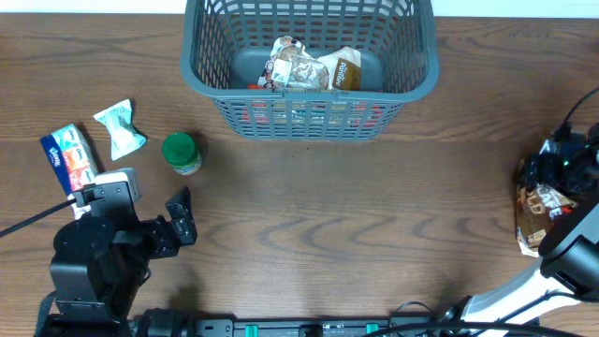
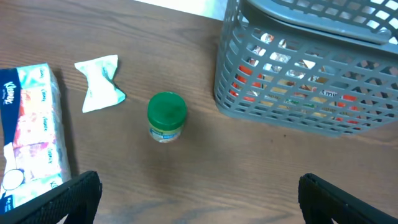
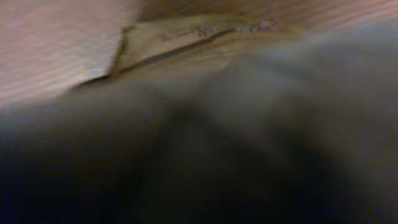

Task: Pack container
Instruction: 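Move the right gripper to the Nescafe Gold pouch and grasp it, then lift the Nescafe pouch and lower it into the basket, open gripper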

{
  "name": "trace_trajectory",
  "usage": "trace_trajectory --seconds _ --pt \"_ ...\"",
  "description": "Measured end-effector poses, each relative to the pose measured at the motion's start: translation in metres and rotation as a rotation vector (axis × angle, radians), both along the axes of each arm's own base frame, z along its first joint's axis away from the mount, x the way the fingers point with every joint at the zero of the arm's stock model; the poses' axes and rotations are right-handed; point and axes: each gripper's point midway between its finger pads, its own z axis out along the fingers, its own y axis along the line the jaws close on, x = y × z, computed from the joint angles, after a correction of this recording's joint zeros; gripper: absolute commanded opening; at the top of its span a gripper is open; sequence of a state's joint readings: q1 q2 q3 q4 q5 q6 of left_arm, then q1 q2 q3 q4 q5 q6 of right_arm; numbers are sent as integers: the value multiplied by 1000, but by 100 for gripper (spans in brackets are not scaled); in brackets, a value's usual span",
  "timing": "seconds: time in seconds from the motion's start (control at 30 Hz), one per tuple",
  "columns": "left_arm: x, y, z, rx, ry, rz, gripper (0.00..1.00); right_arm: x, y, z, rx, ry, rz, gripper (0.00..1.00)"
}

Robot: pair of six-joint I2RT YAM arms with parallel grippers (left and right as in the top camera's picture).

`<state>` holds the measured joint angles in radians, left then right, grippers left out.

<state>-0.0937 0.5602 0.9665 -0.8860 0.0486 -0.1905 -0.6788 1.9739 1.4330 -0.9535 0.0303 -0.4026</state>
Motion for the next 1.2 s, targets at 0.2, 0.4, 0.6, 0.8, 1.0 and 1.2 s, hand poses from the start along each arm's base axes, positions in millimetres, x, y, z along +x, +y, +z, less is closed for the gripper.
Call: trace_trajectory --seconds 0.2,0.4,0.6,0.8,1.0,1.2 --pt "0 1 0 2 0 3 99 -6 -2 -19 -68 -33 -11 89" --pt "0 1 0 2 0 3 98 -9 -1 -21 -80 -41 -17 70" --pt "0 1 0 2 1 3 98 -9 -1 -19 -80 -47 -23 38" --pt "0 1 0 2 1 3 98 -9 -1 -17 -81 -49 -34 1" --pt "0 1 0 2 1 3 99 -4 7 -12 -61 -39 -51 1" --pt "0 1 0 2 1 3 99 23 55 11 65 -48 -14 1"
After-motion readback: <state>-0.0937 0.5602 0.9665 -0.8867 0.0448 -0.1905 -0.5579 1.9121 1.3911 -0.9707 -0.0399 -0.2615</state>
